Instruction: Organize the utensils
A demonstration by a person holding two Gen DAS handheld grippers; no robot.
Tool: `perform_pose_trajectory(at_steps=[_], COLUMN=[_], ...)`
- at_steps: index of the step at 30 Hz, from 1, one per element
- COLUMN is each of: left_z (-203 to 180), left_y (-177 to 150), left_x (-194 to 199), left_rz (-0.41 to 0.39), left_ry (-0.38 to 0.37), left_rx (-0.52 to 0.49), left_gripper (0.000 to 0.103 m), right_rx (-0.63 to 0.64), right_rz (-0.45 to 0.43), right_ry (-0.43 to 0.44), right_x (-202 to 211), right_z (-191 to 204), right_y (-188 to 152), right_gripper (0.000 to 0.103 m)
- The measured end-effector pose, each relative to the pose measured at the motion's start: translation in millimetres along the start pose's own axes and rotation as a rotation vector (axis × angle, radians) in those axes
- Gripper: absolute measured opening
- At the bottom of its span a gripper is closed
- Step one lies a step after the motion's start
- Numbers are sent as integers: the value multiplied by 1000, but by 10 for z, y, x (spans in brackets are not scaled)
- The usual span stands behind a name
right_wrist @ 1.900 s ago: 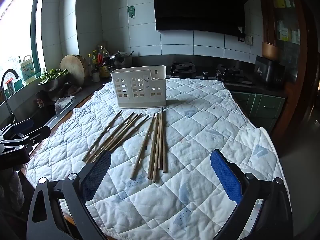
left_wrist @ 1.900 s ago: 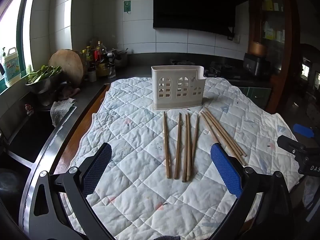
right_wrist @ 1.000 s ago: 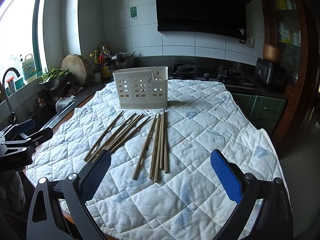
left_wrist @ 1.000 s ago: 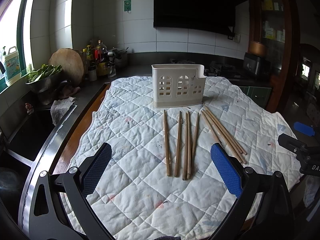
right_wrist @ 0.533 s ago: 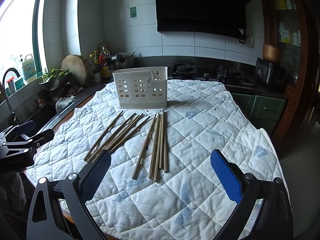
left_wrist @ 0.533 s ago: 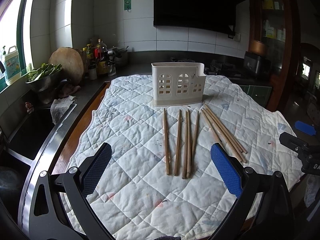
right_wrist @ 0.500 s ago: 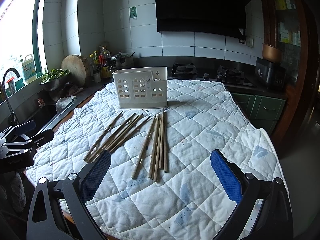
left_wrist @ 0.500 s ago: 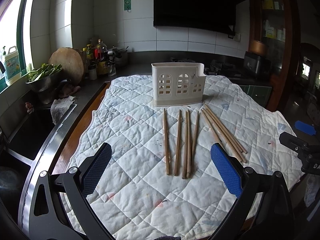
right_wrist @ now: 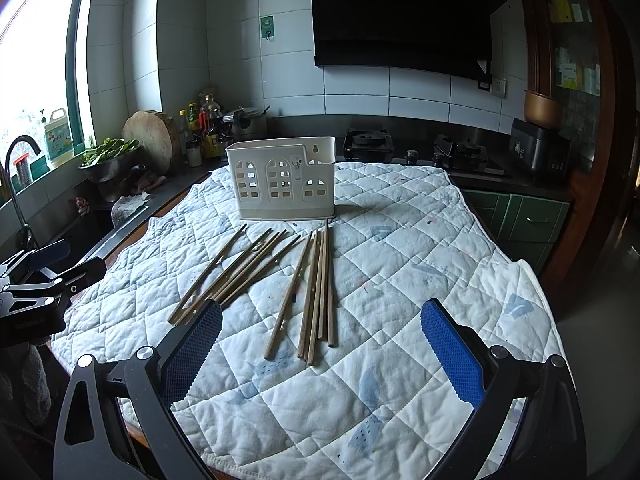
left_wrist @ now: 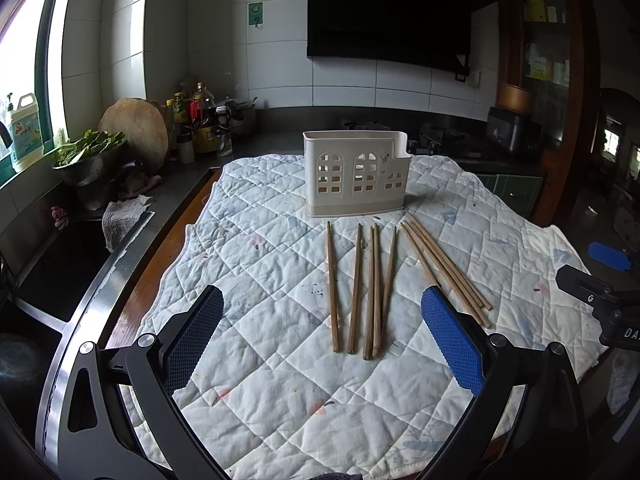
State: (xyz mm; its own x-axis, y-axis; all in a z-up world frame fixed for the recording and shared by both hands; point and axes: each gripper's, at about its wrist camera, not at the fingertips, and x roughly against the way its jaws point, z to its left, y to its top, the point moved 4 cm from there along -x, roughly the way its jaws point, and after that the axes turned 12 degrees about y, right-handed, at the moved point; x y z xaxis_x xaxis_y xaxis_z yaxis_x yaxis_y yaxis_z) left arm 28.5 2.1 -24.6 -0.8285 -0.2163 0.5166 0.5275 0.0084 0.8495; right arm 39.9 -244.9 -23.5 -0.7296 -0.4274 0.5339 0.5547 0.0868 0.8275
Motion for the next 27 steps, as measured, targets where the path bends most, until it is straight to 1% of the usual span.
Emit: perform_pose_trajectory(at_steps=[21,27], left_z=[-11,-9], left_y=[43,45], left_x=[74,75], left_rz=[-4,-5], left_ry=[0,0], left_rx=[0,0], left_gripper=[98,98], right_rx=[3,4], right_rz=[-3,-2], right_ry=[0,1], right_x=[-4,18], right_z=[15,22], right_y=[-7,43], right_gripper=[97,97])
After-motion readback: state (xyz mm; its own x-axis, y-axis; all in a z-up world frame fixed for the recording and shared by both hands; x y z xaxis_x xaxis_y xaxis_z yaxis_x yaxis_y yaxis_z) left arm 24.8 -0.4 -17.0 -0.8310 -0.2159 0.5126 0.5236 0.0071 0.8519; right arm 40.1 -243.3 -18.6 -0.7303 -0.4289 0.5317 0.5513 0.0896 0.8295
